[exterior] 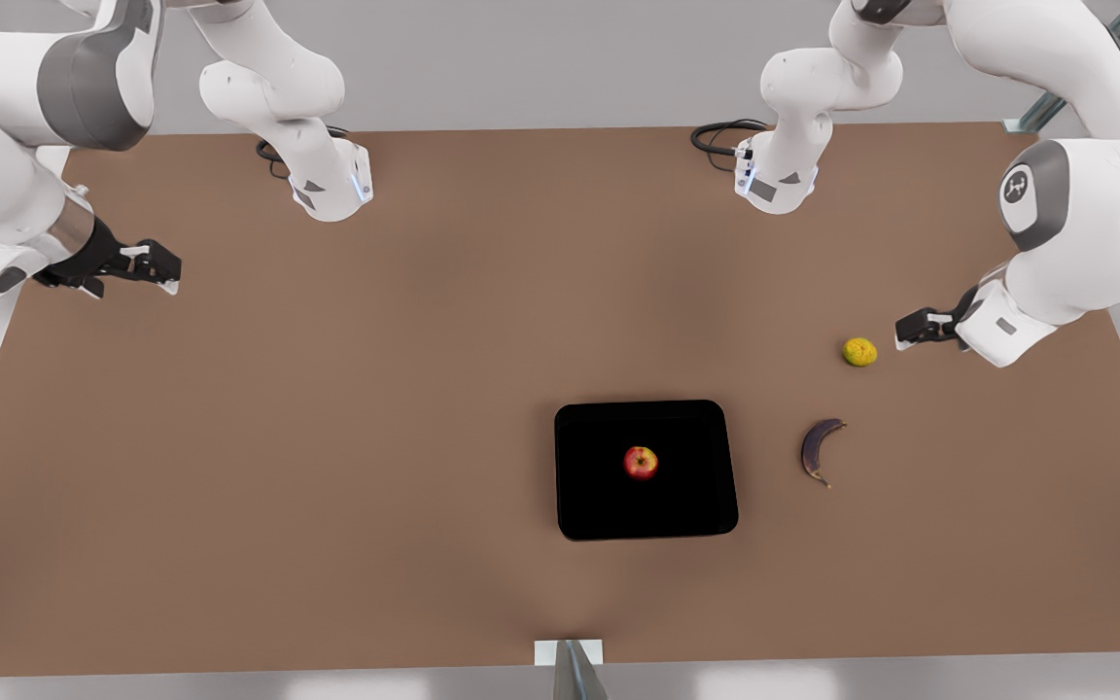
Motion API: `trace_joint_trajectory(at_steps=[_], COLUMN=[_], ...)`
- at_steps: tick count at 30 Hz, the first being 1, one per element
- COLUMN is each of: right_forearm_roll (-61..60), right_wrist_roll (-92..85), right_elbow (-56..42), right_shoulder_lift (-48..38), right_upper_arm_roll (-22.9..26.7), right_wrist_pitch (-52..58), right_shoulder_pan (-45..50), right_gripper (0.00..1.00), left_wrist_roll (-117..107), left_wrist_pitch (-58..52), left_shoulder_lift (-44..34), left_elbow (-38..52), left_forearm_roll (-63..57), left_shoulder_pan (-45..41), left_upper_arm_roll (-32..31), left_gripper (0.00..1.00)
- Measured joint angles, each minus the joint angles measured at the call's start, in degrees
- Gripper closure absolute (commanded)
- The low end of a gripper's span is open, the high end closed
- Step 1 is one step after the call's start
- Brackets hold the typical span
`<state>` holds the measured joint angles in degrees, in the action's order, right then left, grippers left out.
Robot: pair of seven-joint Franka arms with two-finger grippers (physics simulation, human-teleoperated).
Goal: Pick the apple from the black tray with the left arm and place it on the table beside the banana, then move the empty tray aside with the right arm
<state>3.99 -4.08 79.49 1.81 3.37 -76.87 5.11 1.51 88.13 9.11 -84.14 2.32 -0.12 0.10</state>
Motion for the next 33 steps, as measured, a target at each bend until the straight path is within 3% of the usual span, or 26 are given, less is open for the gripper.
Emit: trace_joint_trajectory(at_steps=[4,10,14,19,23,33], right_forearm_roll=[-0.03,0.01,0.14,-0.36,-0.36,-0.36], right_wrist_roll=[-0.3,-0.64,-0.73,-0.8,-0.85,-0.9], right_elbow=[0.0,0.05,-0.19,-2.48,-8.08,-8.81], right_shoulder_lift=[0.01,0.52,10.53,13.71,12.24,11.64], right_upper_arm_roll=[-0.02,-0.05,0.35,0.62,1.05,0.12], right_wrist_pitch=[-0.29,-0.53,-1.53,-2.06,1.46,5.29], right_shoulder_pan=[2.21,4.83,6.44,3.91,3.65,3.85], right_gripper=[0.0,0.0,0.0,0.0,0.0,0.0], left_wrist_roll=[-1.47,-5.88,-11.09,-19.25,-24.8,-30.57], left_wrist_pitch=[0.34,1.95,5.32,12.03,17.43,30.24], left_shoulder_lift=[1.31,8.58,19.21,27.68,28.67,35.86], left_elbow=[0.81,2.07,7.81,8.1,6.34,9.17], left_forearm_roll=[0.28,-1.08,-1.09,-2.61,-6.1,-9.58], left_shoulder_pan=[-1.99,-25.28,-32.47,-30.89,-32.89,-26.54], left_upper_arm_roll=[-1.11,-1.93,-3.61,-3.41,-3.49,-3.17], left_gripper=[0.0,0.0,0.0,0.0,0.0,0.0])
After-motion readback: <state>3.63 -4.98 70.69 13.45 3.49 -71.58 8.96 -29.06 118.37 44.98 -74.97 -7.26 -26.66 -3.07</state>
